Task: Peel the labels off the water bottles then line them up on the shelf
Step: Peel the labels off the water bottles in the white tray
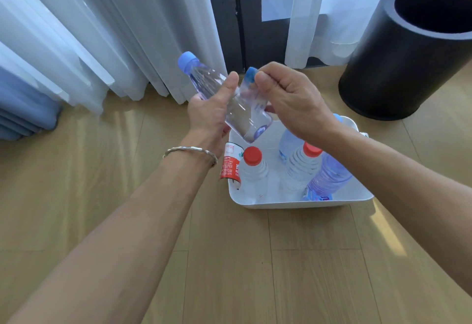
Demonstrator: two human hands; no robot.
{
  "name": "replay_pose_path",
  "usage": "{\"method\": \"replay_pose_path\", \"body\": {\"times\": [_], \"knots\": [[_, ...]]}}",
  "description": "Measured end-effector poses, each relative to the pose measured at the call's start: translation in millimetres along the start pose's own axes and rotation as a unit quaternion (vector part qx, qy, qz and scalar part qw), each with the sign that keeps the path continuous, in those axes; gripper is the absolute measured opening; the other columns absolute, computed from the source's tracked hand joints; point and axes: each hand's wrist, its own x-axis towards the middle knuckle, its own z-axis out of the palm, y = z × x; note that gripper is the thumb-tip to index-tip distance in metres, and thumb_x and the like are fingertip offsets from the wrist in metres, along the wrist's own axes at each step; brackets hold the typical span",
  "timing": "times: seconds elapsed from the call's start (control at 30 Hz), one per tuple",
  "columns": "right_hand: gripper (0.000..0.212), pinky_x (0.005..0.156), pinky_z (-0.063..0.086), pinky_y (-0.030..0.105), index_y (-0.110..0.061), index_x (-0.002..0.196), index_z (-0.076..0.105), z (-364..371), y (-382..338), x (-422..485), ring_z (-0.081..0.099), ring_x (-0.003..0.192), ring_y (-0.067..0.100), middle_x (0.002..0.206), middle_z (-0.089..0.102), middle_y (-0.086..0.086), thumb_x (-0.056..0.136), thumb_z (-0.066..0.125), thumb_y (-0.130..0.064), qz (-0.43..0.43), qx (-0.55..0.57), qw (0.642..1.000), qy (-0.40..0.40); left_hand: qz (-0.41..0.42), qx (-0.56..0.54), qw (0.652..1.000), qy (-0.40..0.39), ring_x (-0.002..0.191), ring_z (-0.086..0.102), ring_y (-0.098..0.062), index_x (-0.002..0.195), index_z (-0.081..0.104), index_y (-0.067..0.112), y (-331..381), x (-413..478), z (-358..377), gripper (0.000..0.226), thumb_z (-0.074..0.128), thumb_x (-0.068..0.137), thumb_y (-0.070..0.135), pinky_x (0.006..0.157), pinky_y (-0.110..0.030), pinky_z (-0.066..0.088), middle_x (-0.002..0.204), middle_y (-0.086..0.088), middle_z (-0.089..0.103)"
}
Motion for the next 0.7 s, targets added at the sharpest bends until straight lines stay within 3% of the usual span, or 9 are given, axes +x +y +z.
{"method": "replay_pose_path", "body": {"times": [0.1, 0.17, 0.3, 0.47, 0.63, 0.7], "knots": [[0.025, 0.075, 0.059, 0.038, -0.016, 0.083, 0.057, -1, 1, 3, 0.069, 0.087, 0.025, 0.091, 0.067, 0.014, 0.103, 0.042, -0.023, 0.064, 0.078, 0.994, 0.03, 0.017, 0.022, 1.0, -0.001, 0.078, 0.066, -0.016, 0.087, 0.061, 0.02, 5, 2, -3, 0.016, 0.074, 0.082, 0.029, 0.074, -0.034, 0.056, 0.089, 0.0, 0.067], [0.026, 0.069, 0.059, 0.03, -0.016, 0.083, 0.056, -2, 2, 4, 0.07, 0.082, 0.021, 0.088, 0.064, 0.013, 0.103, 0.041, -0.022, 0.118, 0.158, 0.979, 0.052, 0.024, 0.032, 0.999, -0.008, 0.074, 0.062, -0.01, 0.085, 0.062, 0.023, 5, 2, -5, 0.012, 0.073, 0.082, 0.029, 0.07, -0.03, 0.054, 0.083, 0.004, 0.065], [0.026, 0.064, 0.061, 0.033, -0.014, 0.085, 0.054, -8, 3, 9, 0.071, 0.071, 0.019, 0.079, 0.07, 0.007, 0.104, 0.04, -0.025, 0.205, 0.306, 0.926, 0.087, 0.029, 0.016, 0.999, -0.017, 0.067, 0.061, -0.004, 0.089, 0.064, 0.021, 5, 0, -8, 0.009, 0.07, 0.084, 0.025, 0.065, -0.026, 0.055, 0.078, 0.006, 0.063], [0.024, 0.055, 0.059, 0.03, -0.016, 0.093, 0.053, -15, 12, 16, 0.073, 0.066, 0.019, 0.09, 0.07, 0.011, 0.105, 0.036, -0.028, 0.248, 0.379, 0.882, 0.127, 0.045, -0.001, 0.998, -0.033, 0.082, 0.058, -0.013, 0.092, 0.063, 0.02, 5, 0, -6, 0.009, 0.067, 0.085, 0.016, 0.068, -0.03, 0.055, 0.086, 0.001, 0.059], [0.023, 0.047, 0.057, 0.029, -0.013, 0.094, 0.051, -19, 16, 20, 0.072, 0.058, 0.019, 0.089, 0.067, 0.013, 0.105, 0.034, -0.024, 0.273, 0.394, 0.862, 0.165, 0.052, -0.004, 0.998, -0.037, 0.087, 0.061, -0.014, 0.122, 0.057, 0.009, 3, 1, 0, 0.044, 0.069, 0.08, 0.014, 0.074, -0.033, 0.057, 0.097, -0.002, 0.059], [0.022, 0.046, 0.057, 0.031, -0.012, 0.097, 0.049, -26, 25, 23, 0.071, 0.056, 0.021, 0.091, 0.063, 0.014, 0.106, 0.032, -0.024, 0.29, 0.41, 0.84, 0.207, 0.064, -0.01, 0.997, -0.029, 0.083, 0.059, -0.015, 0.104, 0.062, 0.014, 4, 2, 0, 0.032, 0.066, 0.072, 0.015, 0.077, -0.035, 0.054, 0.09, -0.001, 0.058]]}}
